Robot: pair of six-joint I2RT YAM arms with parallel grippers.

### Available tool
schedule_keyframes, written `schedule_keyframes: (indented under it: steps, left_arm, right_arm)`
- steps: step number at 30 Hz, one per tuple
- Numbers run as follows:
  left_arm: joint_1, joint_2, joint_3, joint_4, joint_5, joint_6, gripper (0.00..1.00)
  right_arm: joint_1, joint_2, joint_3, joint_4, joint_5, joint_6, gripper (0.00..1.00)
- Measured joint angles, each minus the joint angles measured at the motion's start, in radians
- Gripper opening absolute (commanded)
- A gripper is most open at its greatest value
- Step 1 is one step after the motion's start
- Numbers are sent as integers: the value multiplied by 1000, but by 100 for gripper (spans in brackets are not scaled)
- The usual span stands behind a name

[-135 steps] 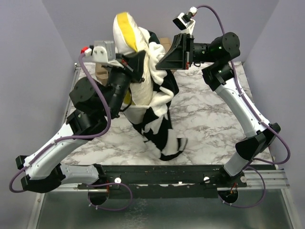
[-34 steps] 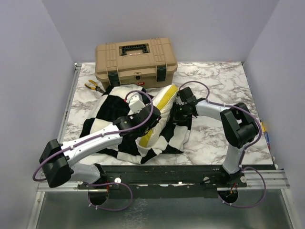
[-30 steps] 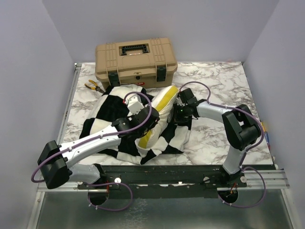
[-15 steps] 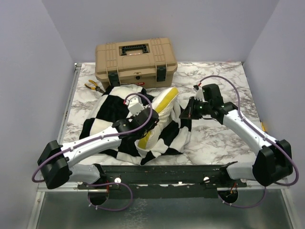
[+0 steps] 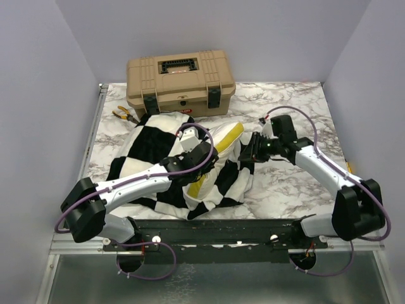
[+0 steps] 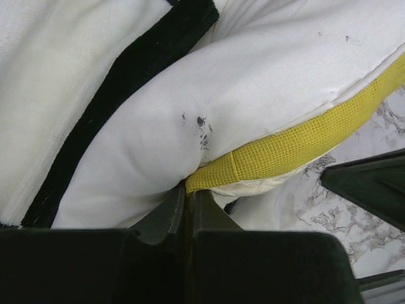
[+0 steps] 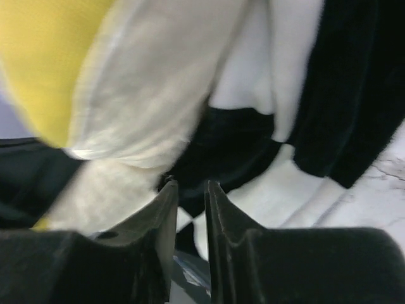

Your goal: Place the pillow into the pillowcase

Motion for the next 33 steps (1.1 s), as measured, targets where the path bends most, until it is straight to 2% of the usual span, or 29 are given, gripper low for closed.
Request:
schedule_keyframes:
  steps: [3,9,18,20,21,24,25,26,33]
  left_arm:
    - [0,-7,-1,0,0,-12,0]
    - [14,-42,-18,-2,1,-41,0]
    - [27,-103,-48,-3,3,-69,0]
    - [29,-111,-53,-3,3,-75,0]
    - [30,-112,-53,-4,4,-76,0]
    - [31,-115,-55,-4,5,-80,0]
    - [31,-115,-55,-4,5,-82,0]
    - [31,-115,-55,-4,5,-82,0]
    - [33,-115,-55,-4,5,-76,0]
  right_arm:
    - [0,76,-50,25,-2,-5,49]
    - [1,223,-83,141,-54,50,64]
    - [7,395,-74,309,-77,160,73]
    - [9,419,-56,320,-91,179,73]
    - [12,429,-44,324,-91,183,67]
    - [21,467,-8,344,-87,189,17]
    - [23,477,-4,355,-84,187,4]
    - [26,487,-3,359,-81,190,1]
    - [23,459,-4,311,-77,146,0]
